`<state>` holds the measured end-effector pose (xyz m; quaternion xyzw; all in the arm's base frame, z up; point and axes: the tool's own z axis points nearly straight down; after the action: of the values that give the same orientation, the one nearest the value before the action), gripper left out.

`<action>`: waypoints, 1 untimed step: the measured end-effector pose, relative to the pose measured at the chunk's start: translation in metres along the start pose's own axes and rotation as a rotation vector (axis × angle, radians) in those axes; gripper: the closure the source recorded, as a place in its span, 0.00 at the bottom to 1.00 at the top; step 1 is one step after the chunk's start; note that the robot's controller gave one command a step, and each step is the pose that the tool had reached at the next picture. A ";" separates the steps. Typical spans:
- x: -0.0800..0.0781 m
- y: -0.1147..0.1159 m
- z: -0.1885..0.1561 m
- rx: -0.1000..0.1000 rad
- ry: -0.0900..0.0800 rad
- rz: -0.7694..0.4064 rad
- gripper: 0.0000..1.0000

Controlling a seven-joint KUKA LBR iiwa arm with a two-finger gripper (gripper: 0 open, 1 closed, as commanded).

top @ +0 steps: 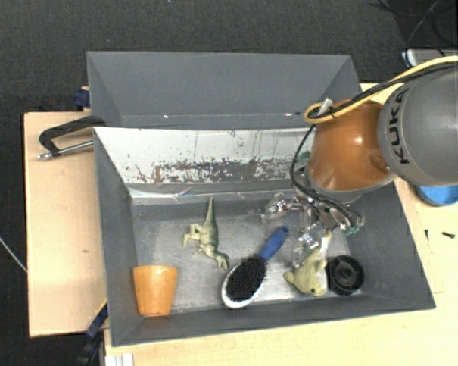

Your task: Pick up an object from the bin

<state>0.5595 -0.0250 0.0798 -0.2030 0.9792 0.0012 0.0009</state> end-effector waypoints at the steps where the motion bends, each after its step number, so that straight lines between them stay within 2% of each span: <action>1: 0.001 -0.001 0.000 0.001 0.001 0.001 1.00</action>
Offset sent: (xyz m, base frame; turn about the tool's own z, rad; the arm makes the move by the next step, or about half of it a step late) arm 0.0000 0.0000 0.0000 0.0000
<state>0.5593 -0.0264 0.0793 -0.2023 0.9793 0.0005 0.0006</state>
